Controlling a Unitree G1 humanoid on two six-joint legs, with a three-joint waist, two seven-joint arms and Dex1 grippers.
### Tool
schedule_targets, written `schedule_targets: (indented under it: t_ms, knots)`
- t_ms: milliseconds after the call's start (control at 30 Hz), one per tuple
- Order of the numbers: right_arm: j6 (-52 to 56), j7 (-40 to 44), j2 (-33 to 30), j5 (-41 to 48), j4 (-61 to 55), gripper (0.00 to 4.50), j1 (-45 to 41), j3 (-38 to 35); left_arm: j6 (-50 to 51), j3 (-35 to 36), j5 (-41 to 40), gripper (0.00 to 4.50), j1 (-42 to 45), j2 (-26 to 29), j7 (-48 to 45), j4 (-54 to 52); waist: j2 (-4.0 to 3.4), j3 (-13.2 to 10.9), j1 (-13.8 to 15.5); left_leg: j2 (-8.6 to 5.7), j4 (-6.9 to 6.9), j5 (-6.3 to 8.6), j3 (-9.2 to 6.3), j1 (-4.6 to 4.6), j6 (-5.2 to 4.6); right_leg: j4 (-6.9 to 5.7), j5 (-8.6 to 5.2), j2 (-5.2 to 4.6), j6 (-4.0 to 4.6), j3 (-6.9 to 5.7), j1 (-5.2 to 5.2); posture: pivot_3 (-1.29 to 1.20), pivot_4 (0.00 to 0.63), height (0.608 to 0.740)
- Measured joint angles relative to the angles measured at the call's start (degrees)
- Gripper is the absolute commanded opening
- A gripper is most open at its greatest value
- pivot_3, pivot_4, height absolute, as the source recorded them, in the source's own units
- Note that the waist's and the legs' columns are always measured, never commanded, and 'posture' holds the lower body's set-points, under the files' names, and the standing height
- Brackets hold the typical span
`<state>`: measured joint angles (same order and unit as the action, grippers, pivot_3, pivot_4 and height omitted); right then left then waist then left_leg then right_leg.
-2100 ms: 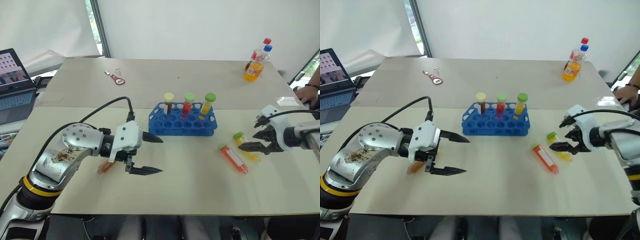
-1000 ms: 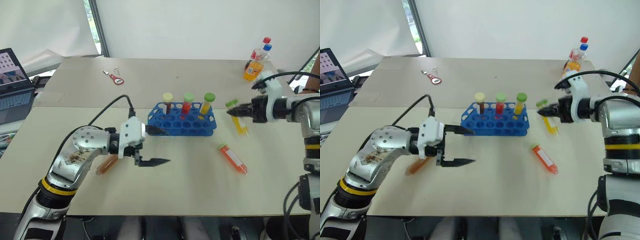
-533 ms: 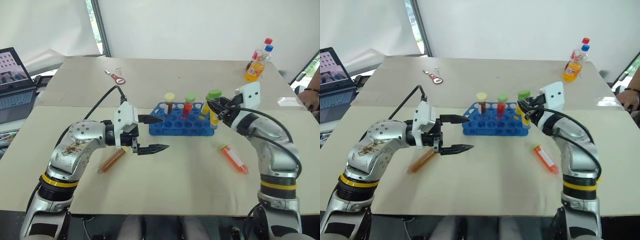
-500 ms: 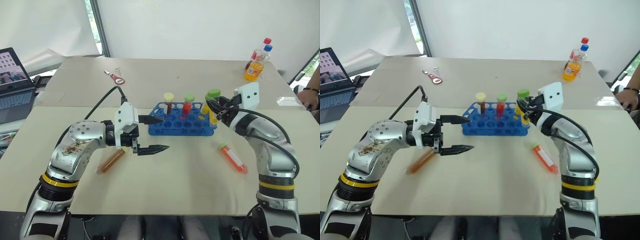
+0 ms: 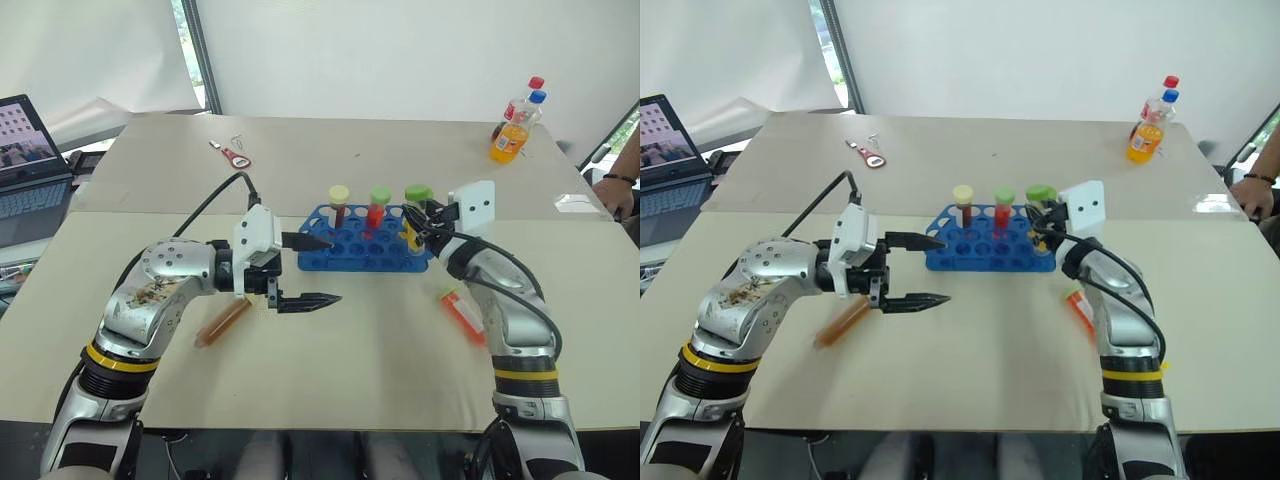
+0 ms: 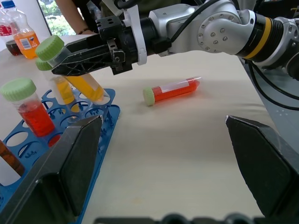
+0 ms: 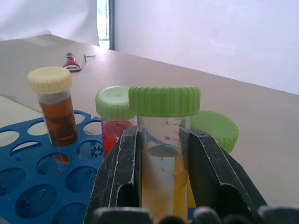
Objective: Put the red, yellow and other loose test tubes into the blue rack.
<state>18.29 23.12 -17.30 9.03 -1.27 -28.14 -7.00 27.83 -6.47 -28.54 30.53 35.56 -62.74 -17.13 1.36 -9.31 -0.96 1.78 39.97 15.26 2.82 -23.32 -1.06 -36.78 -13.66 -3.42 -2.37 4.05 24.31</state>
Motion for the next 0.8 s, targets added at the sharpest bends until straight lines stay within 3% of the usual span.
schedule_targets:
  t_ms: [467,800]
  knots:
    - [-13.37,-13.82,8.8,-5.08,0.54,1.0,5.54,0.84,2.79,-1.3,-0.09,4.5,0.33,-4.19,5.35,-0.43,-0.01,0.01,-0.05,0.0,0.01,-0.02,-0.08,0.08,0.04,-0.05,0.0,0.0,0.0,0.02,-0.05,0.0,0.15,0.74]
    - [-16.13,-17.19,11.02,-5.59,2.78,1.0,6.28,1.03,3.73,-2.23,0.03,4.5,-0.11,-6.12,9.31,-1.43,-0.01,0.01,-0.27,0.0,-0.01,-0.02,-0.39,0.12,0.04,-0.07,0.0,0.0,0.01,0.05,-0.05,0.0,0.15,0.74]
